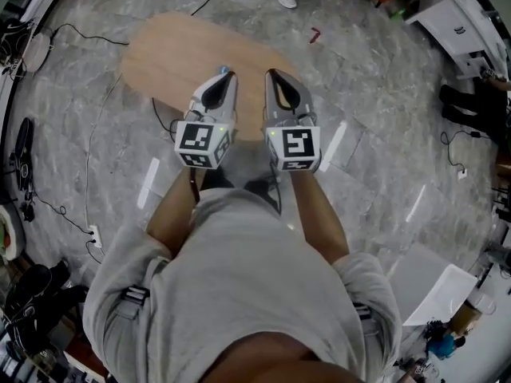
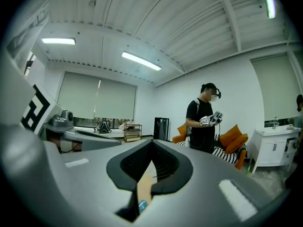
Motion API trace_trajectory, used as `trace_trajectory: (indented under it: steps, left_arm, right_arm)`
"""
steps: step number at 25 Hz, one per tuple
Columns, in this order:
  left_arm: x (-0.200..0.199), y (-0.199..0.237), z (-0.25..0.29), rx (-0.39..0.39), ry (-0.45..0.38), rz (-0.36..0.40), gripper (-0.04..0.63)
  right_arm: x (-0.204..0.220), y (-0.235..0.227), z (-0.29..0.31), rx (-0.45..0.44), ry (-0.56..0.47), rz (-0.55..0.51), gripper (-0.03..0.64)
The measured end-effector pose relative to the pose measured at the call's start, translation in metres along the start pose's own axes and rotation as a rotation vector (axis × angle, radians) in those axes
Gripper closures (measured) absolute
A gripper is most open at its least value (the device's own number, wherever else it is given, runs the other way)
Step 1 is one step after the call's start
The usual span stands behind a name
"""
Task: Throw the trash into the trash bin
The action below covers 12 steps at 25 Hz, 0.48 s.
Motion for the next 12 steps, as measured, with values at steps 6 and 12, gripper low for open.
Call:
trace_trajectory:
  steps: [6, 12]
  left_arm:
    - [-0.012, 0.110, -0.007, 0.006, 0.034, -0.034, 0.577]
    - [-0.019, 0.188, -0.002, 0.046, 0.094, -0.050, 0.577]
  right_arm:
    - [0.005, 0.066, 0.084, -0.011, 0.087, -0.003, 0.609]
    - [0.019, 0.115, 0.140, 0.011, 0.180, 0.031, 0.609]
Point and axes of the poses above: the fingertips, and each gripper's own axes: z forward along the fingers, y to its left, x out of its underside, the point moved 1 cm from there along -z, backward along the fingers, and after that the axes turned 13 degrees about -z, right-handed, at the moved point
